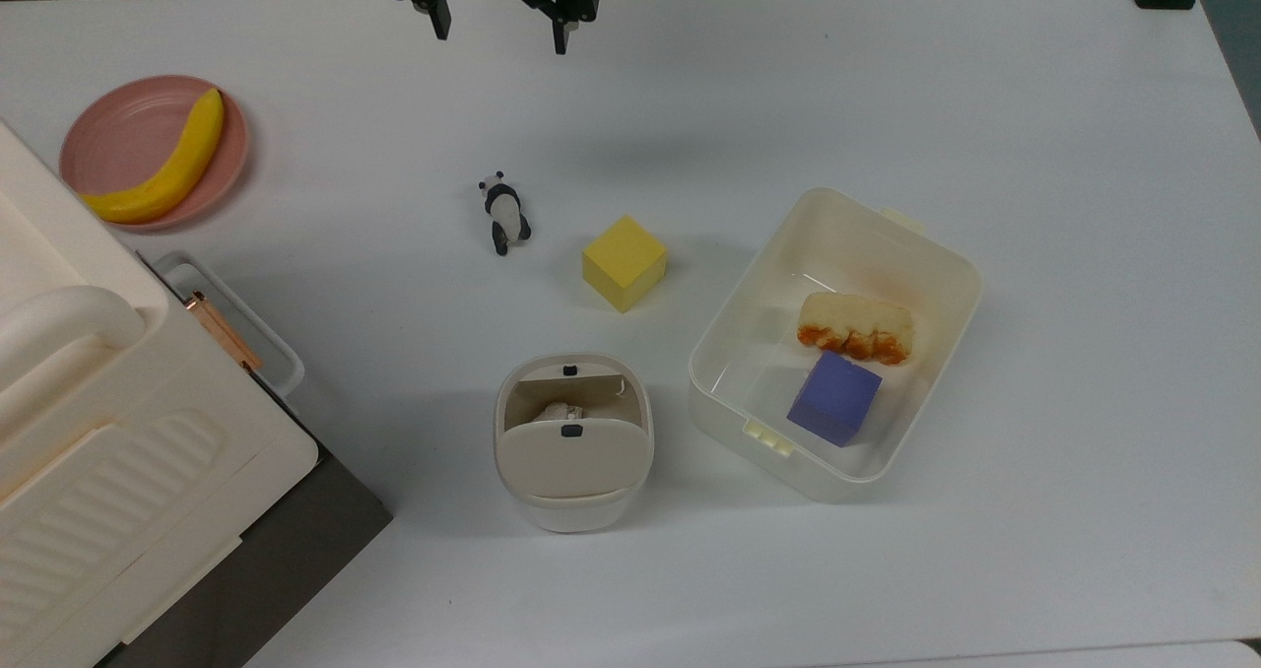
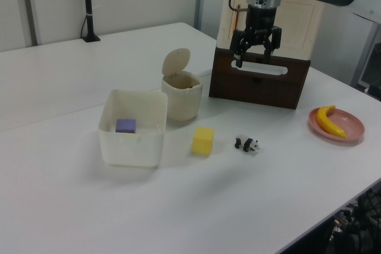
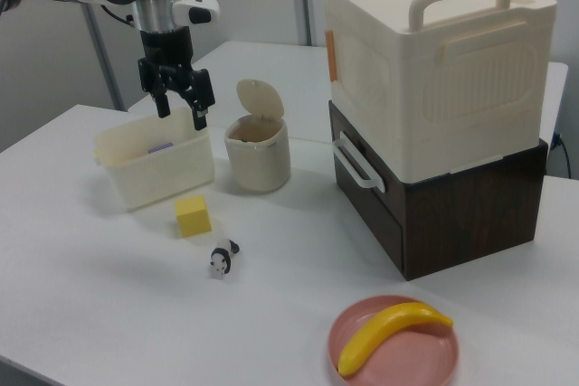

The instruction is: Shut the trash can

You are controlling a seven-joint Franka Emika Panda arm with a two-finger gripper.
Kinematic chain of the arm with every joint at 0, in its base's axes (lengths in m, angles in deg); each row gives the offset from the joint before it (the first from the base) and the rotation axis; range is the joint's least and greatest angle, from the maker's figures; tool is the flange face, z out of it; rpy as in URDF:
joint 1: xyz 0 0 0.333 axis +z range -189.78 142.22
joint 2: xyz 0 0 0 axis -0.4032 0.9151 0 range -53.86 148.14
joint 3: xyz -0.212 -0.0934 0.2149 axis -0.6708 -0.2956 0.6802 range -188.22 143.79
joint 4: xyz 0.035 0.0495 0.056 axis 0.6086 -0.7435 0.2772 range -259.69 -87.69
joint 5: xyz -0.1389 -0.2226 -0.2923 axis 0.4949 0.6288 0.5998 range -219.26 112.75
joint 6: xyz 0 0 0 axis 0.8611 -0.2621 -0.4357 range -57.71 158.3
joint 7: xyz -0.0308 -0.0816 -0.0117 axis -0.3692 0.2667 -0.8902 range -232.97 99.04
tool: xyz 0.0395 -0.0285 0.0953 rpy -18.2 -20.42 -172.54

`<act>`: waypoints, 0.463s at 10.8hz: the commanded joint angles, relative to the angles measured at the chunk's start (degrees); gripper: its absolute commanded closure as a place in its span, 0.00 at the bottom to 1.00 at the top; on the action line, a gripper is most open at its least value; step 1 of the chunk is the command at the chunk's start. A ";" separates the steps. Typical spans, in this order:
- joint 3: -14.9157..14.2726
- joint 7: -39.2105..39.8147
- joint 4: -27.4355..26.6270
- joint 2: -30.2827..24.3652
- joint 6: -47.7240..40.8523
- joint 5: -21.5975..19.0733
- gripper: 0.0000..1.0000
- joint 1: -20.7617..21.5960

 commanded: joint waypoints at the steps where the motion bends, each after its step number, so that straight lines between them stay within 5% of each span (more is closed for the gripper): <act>1: -0.25 1.24 -0.02 -0.31 -1.10 -0.76 0.00 0.19; 5: -0.25 1.85 -0.20 -0.30 -0.92 -0.67 0.00 0.19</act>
